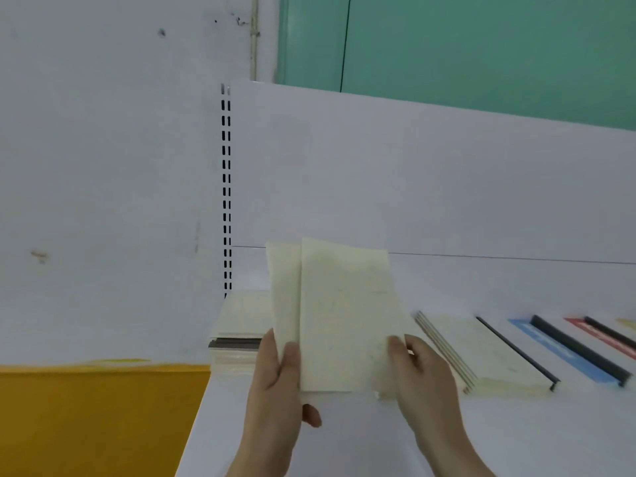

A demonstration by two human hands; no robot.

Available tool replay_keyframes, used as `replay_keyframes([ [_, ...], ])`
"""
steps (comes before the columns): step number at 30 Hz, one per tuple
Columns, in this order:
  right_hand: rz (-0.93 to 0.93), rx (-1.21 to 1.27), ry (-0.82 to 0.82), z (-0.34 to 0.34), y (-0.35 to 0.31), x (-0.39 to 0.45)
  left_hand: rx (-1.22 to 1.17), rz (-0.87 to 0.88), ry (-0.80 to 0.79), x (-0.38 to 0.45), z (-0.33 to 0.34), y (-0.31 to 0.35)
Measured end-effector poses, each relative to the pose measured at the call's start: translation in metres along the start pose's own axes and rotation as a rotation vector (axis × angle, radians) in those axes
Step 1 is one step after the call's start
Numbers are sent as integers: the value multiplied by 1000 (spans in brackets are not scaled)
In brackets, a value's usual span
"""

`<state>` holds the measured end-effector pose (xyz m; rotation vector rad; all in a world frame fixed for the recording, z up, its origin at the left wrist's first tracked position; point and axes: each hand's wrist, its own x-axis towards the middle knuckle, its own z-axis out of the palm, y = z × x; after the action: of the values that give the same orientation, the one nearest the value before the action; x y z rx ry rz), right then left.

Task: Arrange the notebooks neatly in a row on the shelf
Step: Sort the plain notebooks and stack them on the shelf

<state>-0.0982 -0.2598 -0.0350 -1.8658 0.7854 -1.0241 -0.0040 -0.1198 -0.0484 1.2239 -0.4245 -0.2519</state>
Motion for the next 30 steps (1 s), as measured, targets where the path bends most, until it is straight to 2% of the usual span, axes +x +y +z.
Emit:
replay_keyframes([
  [6, -44, 64, 33, -18, 1, -15, 4, 51, -112, -14, 18, 5],
  [11, -18, 68, 71, -39, 10, -25, -36, -64, -226, -16, 38, -8],
  [15, 56, 31, 28, -65, 22, -26, -4, -83, -273, -24, 67, -19],
  [18, 14, -4, 2, -94, 25, -20, 46, -58, -298, -31, 91, -22],
  [25, -24, -163, 49, -166, 75, 28, 499, 217, -262, -29, 179, -63],
  [30, 0, -316, -27, -213, 121, 75, 677, 249, -132, -28, 248, -89],
])
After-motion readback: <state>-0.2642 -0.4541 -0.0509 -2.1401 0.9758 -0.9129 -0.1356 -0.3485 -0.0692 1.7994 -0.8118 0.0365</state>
